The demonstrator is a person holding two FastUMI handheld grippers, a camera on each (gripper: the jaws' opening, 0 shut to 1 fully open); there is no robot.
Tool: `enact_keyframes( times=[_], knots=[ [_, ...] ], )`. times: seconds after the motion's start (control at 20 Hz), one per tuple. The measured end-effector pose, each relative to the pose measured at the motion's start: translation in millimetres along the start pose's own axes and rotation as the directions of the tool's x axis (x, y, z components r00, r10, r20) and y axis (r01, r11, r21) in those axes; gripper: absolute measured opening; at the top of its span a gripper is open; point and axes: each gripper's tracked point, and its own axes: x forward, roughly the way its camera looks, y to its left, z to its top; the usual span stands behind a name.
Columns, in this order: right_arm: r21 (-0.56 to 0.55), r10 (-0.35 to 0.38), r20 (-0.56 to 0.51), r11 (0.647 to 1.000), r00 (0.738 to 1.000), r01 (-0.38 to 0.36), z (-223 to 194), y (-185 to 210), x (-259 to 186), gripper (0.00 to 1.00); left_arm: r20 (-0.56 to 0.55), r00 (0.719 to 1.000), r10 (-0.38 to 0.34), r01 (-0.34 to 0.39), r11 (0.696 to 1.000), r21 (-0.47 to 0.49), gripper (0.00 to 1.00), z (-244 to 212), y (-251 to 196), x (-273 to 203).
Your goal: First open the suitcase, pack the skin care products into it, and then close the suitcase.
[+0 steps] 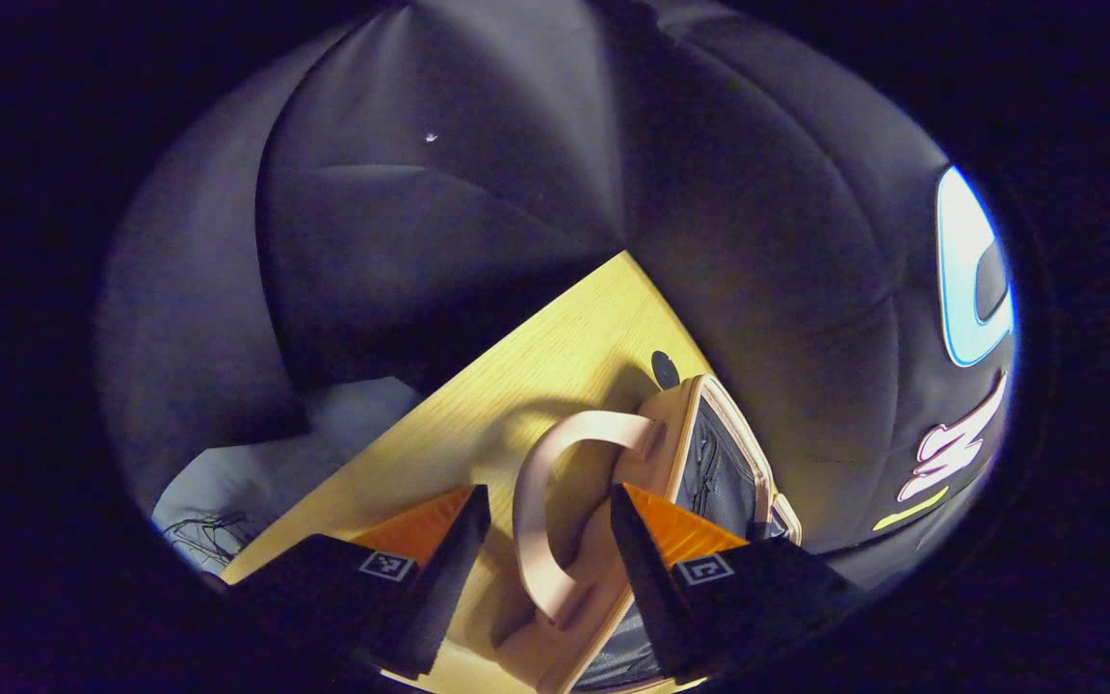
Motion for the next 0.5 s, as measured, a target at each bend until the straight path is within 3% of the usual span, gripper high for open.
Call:
enact_keyframes(
  times=[0.1,0.2,0.3,0.35,0.5],
  knots=[
    [-0.013,0.0,0.002,1.0,1.0,0.0,-0.2,0.0,-2.8,0.98,-0.02,0.998,0.067,-0.066,0.997,0.042,0.7,-4.3,8.2,8.1],
    [-0.026,-0.014,0.012,1.0,1.0,0.014,0.3,-5.1,-5.5,0.98,-0.005,0.996,0.09,-0.089,0.994,0.055,0.24,-1.0,10.4,6.3],
    [-0.026,-0.023,0.013,0.999,1.0,0.023,-1.5,-9.2,-8.4,0.98,0.005,0.995,0.096,-0.096,0.994,0.058,0.25,-1.2,8.4,5.8],
    [-0.024,-0.027,0.015,0.999,1.0,0.028,-1.7,-12.1,-8.7,0.98,0.02,0.996,0.091,-0.092,0.993,0.071,0.19,2.6,3.9,2.1],
    [-0.028,-0.027,0.012,0.999,1.0,0.027,-3.6,-16.9,-10.1,0.98,0.084,0.992,0.097,-0.112,0.973,0.203,0.09,11.7,-13.6,-14.3]
  ],
)
